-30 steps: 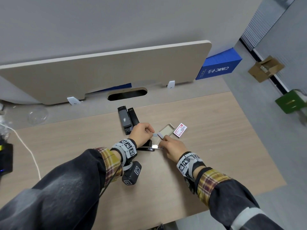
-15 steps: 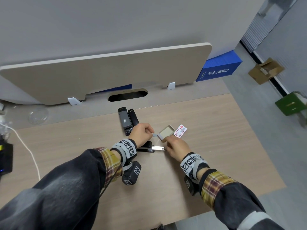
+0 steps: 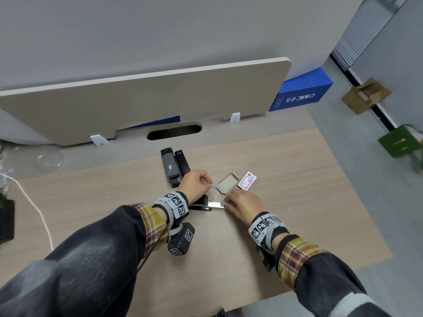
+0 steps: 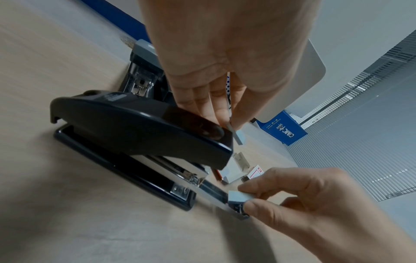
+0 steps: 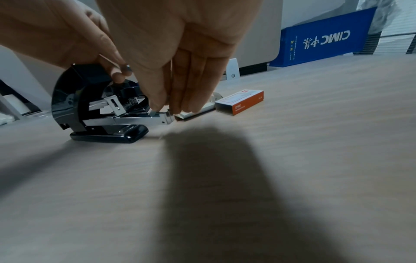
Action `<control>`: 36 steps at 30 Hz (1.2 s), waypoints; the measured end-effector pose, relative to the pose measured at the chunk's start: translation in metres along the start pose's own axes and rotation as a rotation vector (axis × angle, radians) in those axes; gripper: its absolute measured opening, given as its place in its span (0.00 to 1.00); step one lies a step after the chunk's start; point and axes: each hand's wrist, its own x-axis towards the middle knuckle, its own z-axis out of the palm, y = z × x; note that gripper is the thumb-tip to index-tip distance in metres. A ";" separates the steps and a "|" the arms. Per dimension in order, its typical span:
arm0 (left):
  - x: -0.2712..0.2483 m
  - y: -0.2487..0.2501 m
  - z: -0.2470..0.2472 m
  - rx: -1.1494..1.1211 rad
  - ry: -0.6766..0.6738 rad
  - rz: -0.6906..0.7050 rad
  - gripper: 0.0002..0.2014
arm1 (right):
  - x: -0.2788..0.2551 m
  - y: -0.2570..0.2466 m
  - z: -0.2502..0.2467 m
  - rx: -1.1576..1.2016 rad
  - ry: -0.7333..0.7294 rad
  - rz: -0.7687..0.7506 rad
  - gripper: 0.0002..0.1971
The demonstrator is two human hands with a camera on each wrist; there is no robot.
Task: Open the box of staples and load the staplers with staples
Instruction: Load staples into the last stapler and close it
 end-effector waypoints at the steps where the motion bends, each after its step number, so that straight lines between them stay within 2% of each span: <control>1: 0.000 0.000 0.000 0.001 0.001 -0.003 0.11 | -0.001 -0.001 0.002 0.023 0.017 -0.002 0.12; 6: 0.001 0.000 0.001 -0.001 -0.003 -0.002 0.12 | -0.004 -0.004 0.008 0.083 0.042 0.022 0.11; 11: 0.002 -0.001 0.001 0.008 -0.006 -0.005 0.12 | -0.006 -0.004 0.010 0.182 0.081 0.107 0.10; 19: 0.000 -0.002 0.004 -0.001 -0.005 0.004 0.11 | -0.007 -0.004 0.014 0.152 0.068 0.134 0.10; 23: 0.001 -0.005 0.003 0.002 0.001 0.004 0.11 | -0.010 -0.004 0.018 0.183 0.106 0.137 0.09; 31: -0.002 -0.003 0.005 0.013 -0.001 0.014 0.11 | -0.011 -0.006 0.019 0.103 0.091 0.102 0.09; 36: -0.002 -0.005 0.005 0.014 0.005 0.011 0.11 | -0.012 -0.004 0.020 0.130 0.064 0.100 0.10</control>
